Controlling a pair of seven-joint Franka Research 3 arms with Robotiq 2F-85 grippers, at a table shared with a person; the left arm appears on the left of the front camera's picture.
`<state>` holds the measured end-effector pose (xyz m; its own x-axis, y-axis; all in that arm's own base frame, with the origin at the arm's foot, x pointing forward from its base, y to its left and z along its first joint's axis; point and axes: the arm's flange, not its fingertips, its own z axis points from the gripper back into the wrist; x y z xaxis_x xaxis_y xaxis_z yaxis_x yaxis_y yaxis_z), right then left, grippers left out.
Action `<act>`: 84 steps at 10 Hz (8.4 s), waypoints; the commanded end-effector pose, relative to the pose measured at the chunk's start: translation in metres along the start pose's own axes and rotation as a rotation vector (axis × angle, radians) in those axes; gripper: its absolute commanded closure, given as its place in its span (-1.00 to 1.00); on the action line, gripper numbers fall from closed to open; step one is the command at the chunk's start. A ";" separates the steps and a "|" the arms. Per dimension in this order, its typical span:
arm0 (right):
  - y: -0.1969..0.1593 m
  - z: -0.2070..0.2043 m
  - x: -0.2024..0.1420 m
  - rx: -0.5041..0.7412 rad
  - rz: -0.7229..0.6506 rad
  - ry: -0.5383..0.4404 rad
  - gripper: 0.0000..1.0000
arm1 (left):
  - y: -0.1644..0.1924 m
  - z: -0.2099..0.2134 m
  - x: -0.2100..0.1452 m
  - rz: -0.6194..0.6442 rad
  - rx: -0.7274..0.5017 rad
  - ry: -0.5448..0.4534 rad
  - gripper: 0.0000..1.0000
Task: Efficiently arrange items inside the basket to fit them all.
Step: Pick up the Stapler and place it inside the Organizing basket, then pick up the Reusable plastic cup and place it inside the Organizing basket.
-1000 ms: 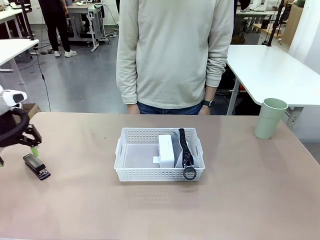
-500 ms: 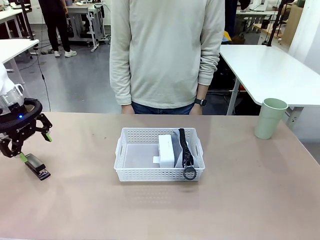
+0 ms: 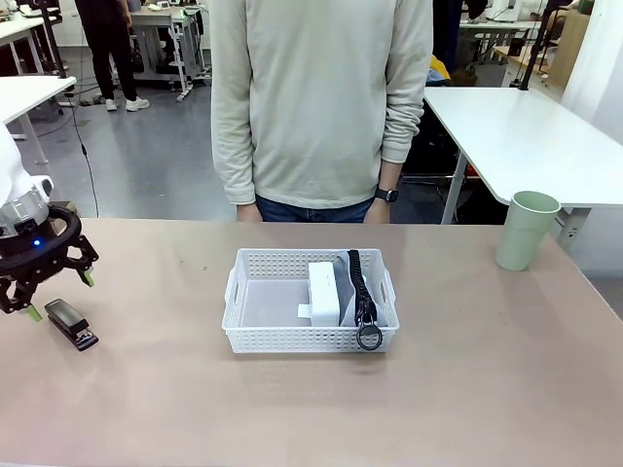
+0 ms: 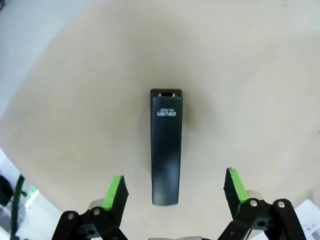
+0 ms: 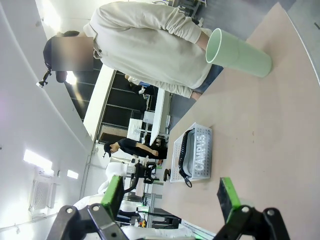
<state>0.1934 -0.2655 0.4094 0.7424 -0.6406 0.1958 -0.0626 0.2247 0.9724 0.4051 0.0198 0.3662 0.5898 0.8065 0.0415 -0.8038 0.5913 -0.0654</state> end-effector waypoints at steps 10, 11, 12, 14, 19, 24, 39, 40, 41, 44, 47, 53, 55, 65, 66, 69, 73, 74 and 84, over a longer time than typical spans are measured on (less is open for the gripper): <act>0.001 -0.001 0.000 0.019 0.028 -0.015 -1.00 | 0.004 -0.052 0.006 -0.035 0.069 0.045 0.15; 0.001 -0.001 0.000 0.019 0.028 -0.015 -1.00 | 0.004 -0.051 0.007 -0.043 0.064 0.035 0.19; 0.001 -0.001 0.000 0.019 0.028 -0.015 -1.00 | 0.005 -0.050 0.008 -0.046 0.066 0.026 1.00; 0.001 -0.001 0.000 0.019 0.028 -0.015 -1.00 | 0.002 -0.053 0.010 -0.044 0.087 0.014 1.00; 0.001 -0.001 0.000 0.019 0.028 -0.015 -1.00 | 0.005 -0.054 0.010 -0.056 0.111 -0.003 1.00; 0.001 -0.001 0.000 0.019 0.028 -0.015 -1.00 | 0.009 0.031 0.000 -0.318 -0.066 0.099 1.00; 0.001 -0.001 0.000 0.019 0.028 -0.015 -1.00 | -0.085 0.122 -0.134 -1.446 -0.231 0.020 0.37; 0.001 -0.001 0.000 0.019 0.028 -0.015 -1.00 | -0.128 0.114 -0.164 -1.632 -0.222 -0.016 0.37; 0.001 -0.001 0.000 0.019 0.028 -0.015 -1.00 | -0.154 0.104 -0.190 -1.719 -0.213 -0.076 0.37; 0.001 -0.001 0.000 0.019 0.028 -0.015 -1.00 | -0.202 0.070 -0.239 -2.027 -0.158 -0.084 0.37; 0.001 -0.001 0.000 0.019 0.028 -0.015 -1.00 | -0.218 0.039 -0.242 -1.876 -0.194 0.095 0.37; 0.001 -0.001 0.000 0.019 0.028 -0.015 -1.00 | -0.229 -0.007 -0.266 -1.738 -0.206 0.104 0.37; 0.001 -0.001 0.000 0.019 0.028 -0.015 -1.00 | -0.230 -0.012 -0.266 -1.721 -0.159 0.100 0.37; 0.001 -0.001 0.000 0.019 0.028 -0.015 -1.00 | -0.231 -0.010 -0.265 -1.710 -0.125 0.101 -1.00; 0.001 -0.001 0.000 0.019 0.028 -0.015 -1.00 | -0.229 -0.004 -0.263 -1.711 -0.132 0.093 -1.00; 0.001 -0.001 0.000 0.019 0.028 -0.015 -1.00 | -0.198 0.048 -0.243 -1.772 -0.232 0.145 -1.00; 0.001 -0.001 0.000 0.019 0.028 -0.015 -1.00 | -0.083 0.132 -0.126 -1.628 -0.551 0.285 -1.00; 0.001 -0.001 0.000 0.019 0.028 -0.015 -1.00 | -0.054 0.133 -0.091 -1.487 -0.648 0.289 -1.00; 0.001 -0.001 0.000 0.019 0.028 -0.015 -1.00 | 0.163 0.056 0.084 -0.614 -0.898 0.267 -1.00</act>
<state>0.1932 -0.2676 0.4100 0.7425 -0.6408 0.1949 -0.0612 0.2249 0.9725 0.3222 0.1840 0.4084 0.9373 0.3391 0.0806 -0.1267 0.5468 -0.8276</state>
